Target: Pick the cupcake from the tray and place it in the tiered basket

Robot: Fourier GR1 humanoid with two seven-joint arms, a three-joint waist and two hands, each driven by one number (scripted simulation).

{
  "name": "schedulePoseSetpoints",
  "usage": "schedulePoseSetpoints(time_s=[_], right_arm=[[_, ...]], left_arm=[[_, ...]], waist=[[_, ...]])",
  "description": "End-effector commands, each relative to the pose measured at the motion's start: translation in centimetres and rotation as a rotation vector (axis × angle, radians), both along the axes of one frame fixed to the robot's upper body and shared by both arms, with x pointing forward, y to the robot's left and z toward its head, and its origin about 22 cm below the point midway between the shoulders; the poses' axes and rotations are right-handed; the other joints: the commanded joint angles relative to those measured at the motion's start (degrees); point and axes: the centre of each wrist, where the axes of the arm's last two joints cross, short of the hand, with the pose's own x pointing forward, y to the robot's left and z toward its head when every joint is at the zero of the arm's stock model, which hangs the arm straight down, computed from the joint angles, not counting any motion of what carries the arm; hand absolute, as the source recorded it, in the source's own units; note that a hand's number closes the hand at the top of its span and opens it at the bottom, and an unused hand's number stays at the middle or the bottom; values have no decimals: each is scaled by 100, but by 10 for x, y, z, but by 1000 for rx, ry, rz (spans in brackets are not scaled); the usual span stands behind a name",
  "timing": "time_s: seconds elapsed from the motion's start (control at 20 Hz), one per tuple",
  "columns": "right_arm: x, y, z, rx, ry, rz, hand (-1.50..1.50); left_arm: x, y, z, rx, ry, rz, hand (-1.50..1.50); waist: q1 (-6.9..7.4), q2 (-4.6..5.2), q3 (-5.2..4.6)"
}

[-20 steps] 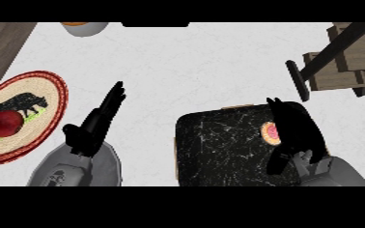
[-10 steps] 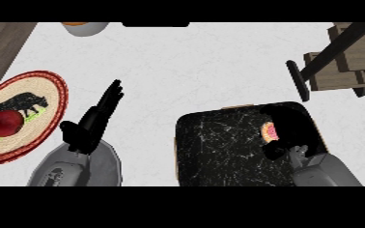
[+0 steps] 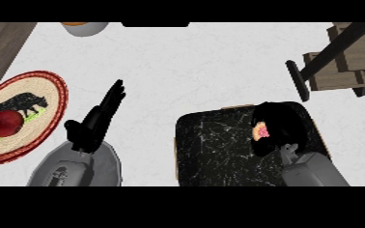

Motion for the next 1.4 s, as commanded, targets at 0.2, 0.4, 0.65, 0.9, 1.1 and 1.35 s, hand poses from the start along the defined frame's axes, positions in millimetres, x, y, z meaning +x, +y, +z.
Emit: schedulePoseSetpoints(time_s=[0.2,0.4,0.65,0.9,1.1,1.35], right_arm=[[-12,-87,17,-85,3,-672,150],[-33,-153,37,-166,-35,-1078,150],[-57,-167,116,-75,-358,-1224,150],[-95,-139,187,11,-671,-1197,150],[-108,-125,238,-36,-800,-1209,150],[-91,-137,277,-44,-807,-1209,150]], left_arm=[[-11,27,-5,13,28,100,0],[-25,36,-16,12,54,151,0],[-23,25,-9,7,34,110,0],[-19,21,-5,-2,29,83,0],[-12,16,3,16,-9,29,0],[1,8,9,-4,-6,-14,0]], waist=[[-636,-147,-29],[-970,-221,-54],[-764,-217,-44],[-469,-147,-41],[-134,-54,-39],[45,-7,-56]])
